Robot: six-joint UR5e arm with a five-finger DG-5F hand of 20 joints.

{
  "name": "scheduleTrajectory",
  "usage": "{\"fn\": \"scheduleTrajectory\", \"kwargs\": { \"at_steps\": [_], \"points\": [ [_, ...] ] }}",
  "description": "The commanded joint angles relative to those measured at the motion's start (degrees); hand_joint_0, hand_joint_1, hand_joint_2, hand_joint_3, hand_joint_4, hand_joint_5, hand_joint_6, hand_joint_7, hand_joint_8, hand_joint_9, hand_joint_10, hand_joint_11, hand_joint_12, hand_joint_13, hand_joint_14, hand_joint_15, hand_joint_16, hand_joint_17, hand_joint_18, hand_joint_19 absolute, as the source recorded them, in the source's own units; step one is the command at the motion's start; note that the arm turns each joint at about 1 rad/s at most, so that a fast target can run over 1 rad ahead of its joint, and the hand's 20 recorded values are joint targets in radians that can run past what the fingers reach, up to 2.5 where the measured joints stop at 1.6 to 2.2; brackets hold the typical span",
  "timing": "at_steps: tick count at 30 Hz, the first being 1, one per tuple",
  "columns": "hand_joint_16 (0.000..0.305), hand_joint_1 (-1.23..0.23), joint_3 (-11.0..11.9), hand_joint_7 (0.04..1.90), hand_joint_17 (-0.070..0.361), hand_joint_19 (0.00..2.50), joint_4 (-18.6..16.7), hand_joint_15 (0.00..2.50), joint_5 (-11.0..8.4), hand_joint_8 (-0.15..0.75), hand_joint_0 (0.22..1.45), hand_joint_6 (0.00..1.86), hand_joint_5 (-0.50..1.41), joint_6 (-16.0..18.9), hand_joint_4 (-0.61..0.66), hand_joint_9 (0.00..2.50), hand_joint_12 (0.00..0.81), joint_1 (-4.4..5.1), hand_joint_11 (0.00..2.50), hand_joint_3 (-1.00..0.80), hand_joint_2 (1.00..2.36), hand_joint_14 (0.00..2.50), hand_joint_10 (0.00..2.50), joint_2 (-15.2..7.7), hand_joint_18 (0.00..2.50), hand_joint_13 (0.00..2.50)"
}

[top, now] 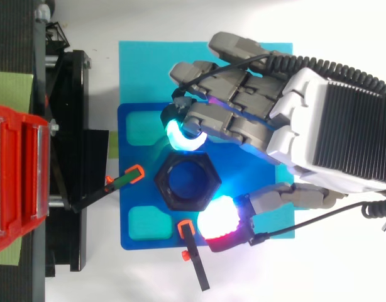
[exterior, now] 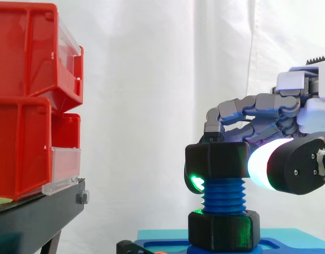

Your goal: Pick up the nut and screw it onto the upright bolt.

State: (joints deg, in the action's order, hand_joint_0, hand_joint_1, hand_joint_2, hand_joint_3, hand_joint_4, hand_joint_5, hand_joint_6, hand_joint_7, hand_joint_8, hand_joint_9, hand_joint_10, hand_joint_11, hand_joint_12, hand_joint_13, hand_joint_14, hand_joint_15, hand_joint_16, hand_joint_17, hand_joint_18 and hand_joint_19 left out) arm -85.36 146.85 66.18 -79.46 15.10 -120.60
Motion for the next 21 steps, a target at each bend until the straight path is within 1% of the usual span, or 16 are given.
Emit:
{"fn": "scheduleTrajectory", "kwargs": {
  "at_steps": [1,8,10,12,13,14,15,18,19,21],
  "points": [
    [0.036,-0.56,-0.1,1.28,0.081,0.03,0.0,0.00,0.71,0.309,0.54,0.50,-0.12,0.0,0.29,0.56,0.331,-0.60,0.00,-0.50,1.00,0.00,0.00,0.0,0.36,0.53],
    [0.038,-0.57,-0.1,1.13,0.086,0.03,0.0,0.00,1.59,0.310,0.50,0.50,-0.15,0.4,0.30,0.53,0.345,-1.22,0.00,-0.50,1.00,0.00,0.00,0.0,0.33,0.51],
    [0.040,-0.56,-0.1,1.10,0.089,0.03,0.0,0.00,2.55,0.312,0.49,0.50,-0.15,0.5,0.31,0.52,0.352,-1.75,0.00,-0.50,1.00,0.00,0.00,0.0,0.32,0.51],
    [0.041,-0.55,-0.1,1.07,0.093,0.03,0.0,0.00,2.90,0.315,0.47,0.50,-0.16,0.5,0.31,0.51,0.360,-1.92,0.00,-0.50,1.00,0.00,0.00,0.0,0.32,0.50],
    [0.042,-0.55,-0.1,1.04,0.095,0.02,0.0,0.00,3.43,0.318,0.46,0.50,-0.17,0.4,0.31,0.50,0.367,-2.27,0.00,-0.50,1.00,0.00,0.00,0.0,0.31,0.50],
    [0.044,-0.54,-0.1,0.99,0.099,0.02,0.0,0.00,3.61,0.321,0.44,0.50,-0.18,0.4,0.31,0.49,0.377,-2.36,0.00,-0.50,1.00,0.00,0.00,0.0,0.29,0.49],
    [0.045,-0.54,-0.2,0.98,0.101,0.02,0.0,0.00,3.87,0.321,0.44,0.50,-0.18,0.5,0.32,0.49,0.381,-2.45,0.00,-0.50,1.00,0.00,0.00,0.0,0.29,0.49],
    [0.048,-0.53,-0.1,0.89,0.109,0.02,0.0,0.00,4.66,0.324,0.41,0.50,-0.20,0.4,0.31,0.46,0.398,-2.98,0.00,-0.50,1.00,0.00,0.00,0.0,0.27,0.47],
    [0.050,-0.52,-0.1,0.84,0.112,0.01,0.0,0.00,4.66,0.322,0.40,0.50,-0.20,0.4,0.29,0.43,0.405,-2.98,0.00,-0.50,1.00,0.00,0.00,0.0,0.24,0.45],
    [0.053,-0.51,-0.1,0.77,0.119,0.00,0.1,0.00,5.10,0.321,0.38,0.50,-0.22,0.4,0.28,0.40,0.418,-3.33,0.00,-0.50,1.00,0.00,0.00,0.0,0.21,0.43]
  ]
}}
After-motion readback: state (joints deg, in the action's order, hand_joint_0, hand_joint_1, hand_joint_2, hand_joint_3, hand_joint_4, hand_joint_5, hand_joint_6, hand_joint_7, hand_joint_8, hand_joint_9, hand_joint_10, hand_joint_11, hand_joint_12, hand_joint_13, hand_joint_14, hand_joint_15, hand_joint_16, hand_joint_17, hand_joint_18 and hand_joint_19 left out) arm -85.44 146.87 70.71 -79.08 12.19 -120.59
